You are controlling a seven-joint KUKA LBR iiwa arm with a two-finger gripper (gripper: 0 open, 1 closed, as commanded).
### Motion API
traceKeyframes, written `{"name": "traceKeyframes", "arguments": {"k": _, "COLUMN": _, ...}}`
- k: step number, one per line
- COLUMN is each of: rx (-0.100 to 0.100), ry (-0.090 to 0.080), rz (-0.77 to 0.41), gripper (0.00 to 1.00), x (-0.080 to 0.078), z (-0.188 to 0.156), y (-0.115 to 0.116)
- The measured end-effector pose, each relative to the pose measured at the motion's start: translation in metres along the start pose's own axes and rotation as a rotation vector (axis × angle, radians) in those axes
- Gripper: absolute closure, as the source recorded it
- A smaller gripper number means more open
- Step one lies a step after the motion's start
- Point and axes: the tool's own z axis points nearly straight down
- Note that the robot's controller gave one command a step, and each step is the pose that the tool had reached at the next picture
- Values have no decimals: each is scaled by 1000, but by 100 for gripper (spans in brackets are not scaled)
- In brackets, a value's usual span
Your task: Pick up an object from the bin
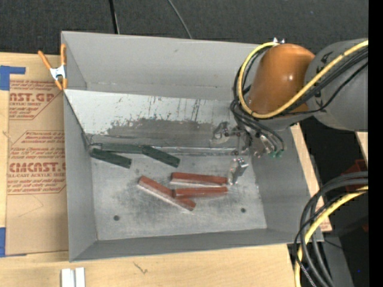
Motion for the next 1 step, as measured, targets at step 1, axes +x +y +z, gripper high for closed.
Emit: {"name": "traceKeyframes", "arguments": {"k": 1, "rx": -1, "ry": 0, "rz": 125, "gripper": 0, "x": 22, "z": 12, "y": 30}}
